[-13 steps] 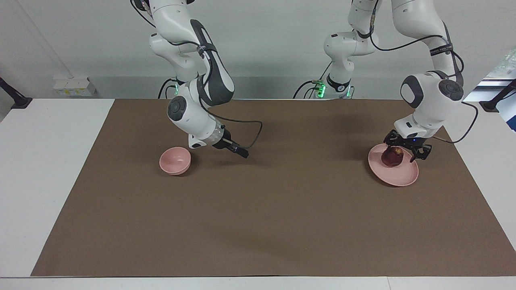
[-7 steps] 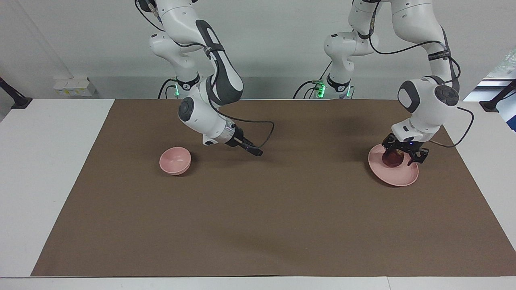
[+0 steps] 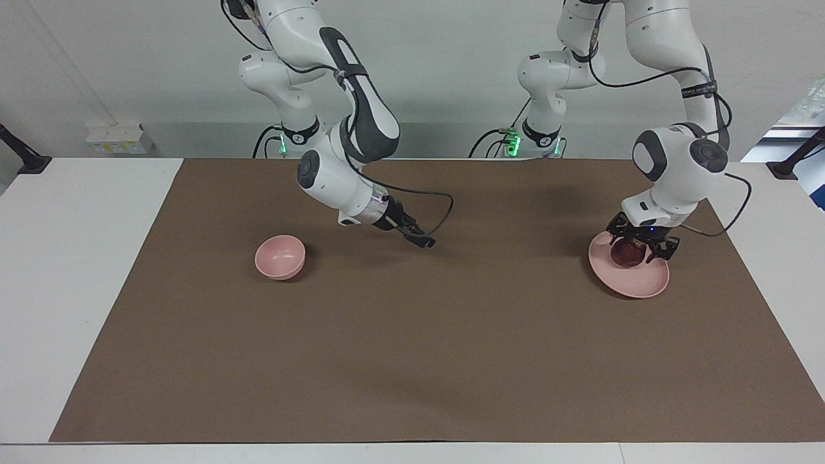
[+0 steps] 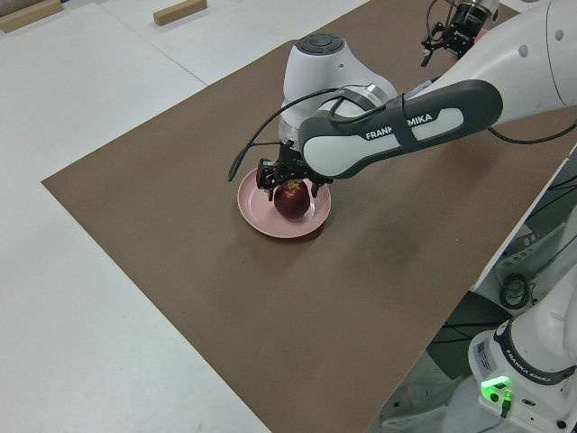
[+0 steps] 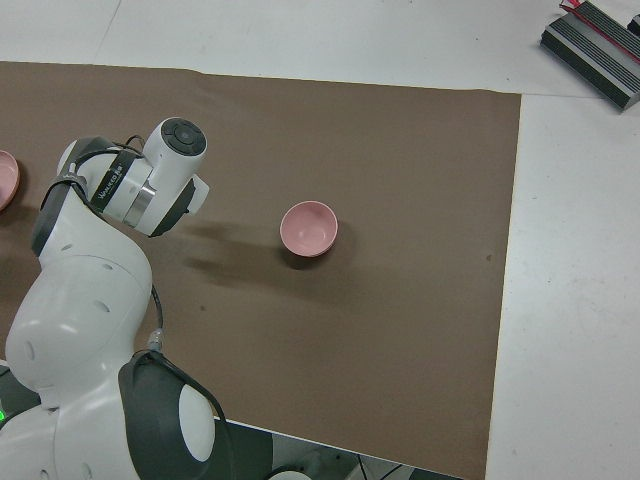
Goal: Move apple from plate to bowl
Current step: 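Grasp the apple with the left gripper while the right gripper moves inward, then lift the apple with the left gripper toward the open right gripper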
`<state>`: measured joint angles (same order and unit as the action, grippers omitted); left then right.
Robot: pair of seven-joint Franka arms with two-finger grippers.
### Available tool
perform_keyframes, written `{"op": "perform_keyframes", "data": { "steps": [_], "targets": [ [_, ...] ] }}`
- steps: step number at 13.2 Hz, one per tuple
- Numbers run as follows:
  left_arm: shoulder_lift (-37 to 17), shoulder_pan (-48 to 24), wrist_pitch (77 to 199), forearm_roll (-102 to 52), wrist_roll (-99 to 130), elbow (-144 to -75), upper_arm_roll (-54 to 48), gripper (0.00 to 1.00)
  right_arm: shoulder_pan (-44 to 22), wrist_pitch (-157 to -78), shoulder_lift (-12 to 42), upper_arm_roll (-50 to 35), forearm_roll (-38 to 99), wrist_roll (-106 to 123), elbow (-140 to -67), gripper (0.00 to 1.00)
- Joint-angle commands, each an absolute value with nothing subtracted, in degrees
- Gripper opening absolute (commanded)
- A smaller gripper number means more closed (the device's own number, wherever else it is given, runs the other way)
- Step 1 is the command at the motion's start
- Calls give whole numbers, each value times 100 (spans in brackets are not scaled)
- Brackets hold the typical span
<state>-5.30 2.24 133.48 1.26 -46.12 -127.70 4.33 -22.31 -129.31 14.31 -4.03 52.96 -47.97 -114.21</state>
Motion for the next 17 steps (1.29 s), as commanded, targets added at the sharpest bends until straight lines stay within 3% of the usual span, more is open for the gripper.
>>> {"op": "perform_keyframes", "data": {
  "steps": [1, 2, 3, 8, 13, 17],
  "targets": [
    [-404, 211, 13596, 114, -4719, -12903, 431, 81, -2267, -13017, 1476, -413, 5475, -5018, -11312, 100],
    [-413, 202, 13571, 132, -4755, -12885, 431, 56, -2268, -13017, 1485, -413, 5476, -5053, -11285, 100],
    [-422, 202, 13570, 132, -4790, -12867, 431, 40, -2268, -13017, 1494, -413, 5476, -5071, -11250, 100],
    [-343, 158, 13439, 132, -4694, -12649, 431, 3, -2268, -12964, 1512, -422, 5476, -5150, -11136, 100],
    [149, 97, 12983, 71, -3896, -12595, 317, 0, -2426, -13052, 1529, -422, 5809, -5396, -11065, 100],
    [158, -473, 12964, -1605, -3131, -12463, 308, 0, -2426, -13061, 1529, -422, 5810, -5405, -11048, 100]
  ]
}}
